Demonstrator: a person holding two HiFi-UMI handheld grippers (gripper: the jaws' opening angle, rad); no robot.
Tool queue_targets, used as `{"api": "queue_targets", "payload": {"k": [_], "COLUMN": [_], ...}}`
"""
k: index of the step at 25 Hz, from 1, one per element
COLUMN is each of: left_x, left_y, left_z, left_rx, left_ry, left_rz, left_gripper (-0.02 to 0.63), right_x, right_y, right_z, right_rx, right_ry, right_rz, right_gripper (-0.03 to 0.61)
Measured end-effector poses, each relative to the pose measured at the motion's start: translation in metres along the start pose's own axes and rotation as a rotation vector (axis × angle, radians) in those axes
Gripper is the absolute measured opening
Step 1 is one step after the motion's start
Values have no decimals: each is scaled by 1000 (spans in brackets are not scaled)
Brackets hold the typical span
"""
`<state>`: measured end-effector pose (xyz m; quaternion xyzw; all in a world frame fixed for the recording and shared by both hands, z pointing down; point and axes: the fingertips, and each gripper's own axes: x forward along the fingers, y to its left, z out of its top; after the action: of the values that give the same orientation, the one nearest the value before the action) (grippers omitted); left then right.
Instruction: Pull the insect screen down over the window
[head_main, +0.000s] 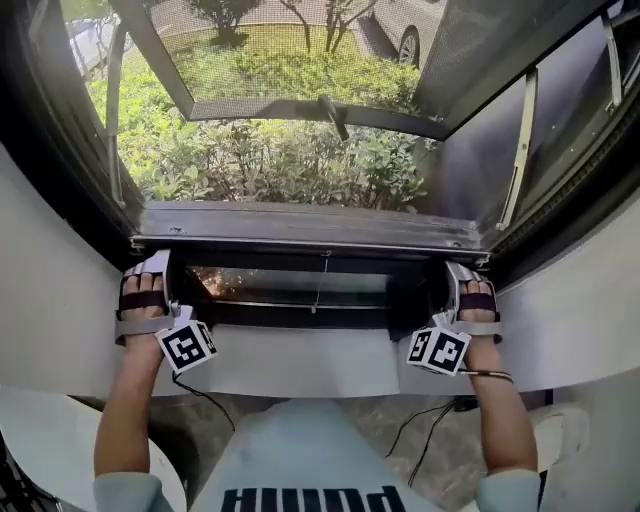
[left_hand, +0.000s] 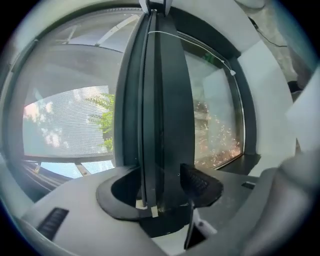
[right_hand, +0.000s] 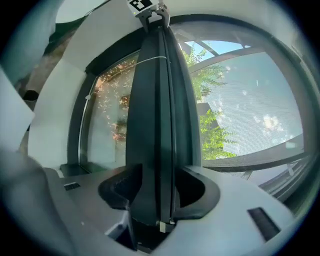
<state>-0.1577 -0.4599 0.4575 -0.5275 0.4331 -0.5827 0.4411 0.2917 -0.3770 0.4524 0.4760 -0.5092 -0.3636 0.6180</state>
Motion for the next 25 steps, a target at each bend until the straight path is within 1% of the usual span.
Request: {"api": "queue_targets", "payload": {"k": [1,3,7,9,10,11,12,13,14,15,16,17,19,20,23,24,25], "left_x": [1,1,0,-3,-6,-11,-17,-25,-35,-46,-57,-67,-84,-91,-110,-116,-121], "left_y": [1,2,4,8,11,15,21,27,34,40,45,46,43,40,24,17,10], "left_z": [1,2,2,4,6,7,8,9,9,8,8,8,9,11,17,18,17], "left_rx": [-14,-44,-80,-102,-129,-170,-229,-309,-409,-523,-643,-763,-1000,-1118,-1469,-1557,-1613], "left_ry": [-10,-25,-27,-36,-47,-65,-88,-118,-151,-187,-222,-254,-318,-357,-474,-493,-501], "left_rz": [5,9,25,38,43,53,73,98,123,144,151,140,74,27,-154,-202,-231], "left_gripper": [256,256,256,244,244,244,239,227,209,151,61,21,14,14,14,14,14], "right_x": [0,0,-2,-6,-10,-14,-19,-24,-31,-38,-46,-55,-74,-83,-109,-116,-122], "right_y": [0,-1,-5,-7,-9,-10,-11,-12,-12,-12,-12,-12,-15,-17,-20,-19,-17], "right_z": [0,0,1,0,0,1,3,5,9,15,23,33,58,70,98,105,112], "right_rx": [5,-3,-9,30,64,104,148,199,256,322,394,473,645,736,1003,1075,1139], "right_ry": [-6,-25,-14,7,13,16,16,13,4,-13,-41,-79,-165,-204,-287,-303,-314], "right_rz": [-22,-28,17,34,38,37,32,25,20,17,19,23,35,39,55,60,65], "right_gripper": [212,212,212,213,212,213,212,212,212,212,212,212,207,182,62,24,8]}}
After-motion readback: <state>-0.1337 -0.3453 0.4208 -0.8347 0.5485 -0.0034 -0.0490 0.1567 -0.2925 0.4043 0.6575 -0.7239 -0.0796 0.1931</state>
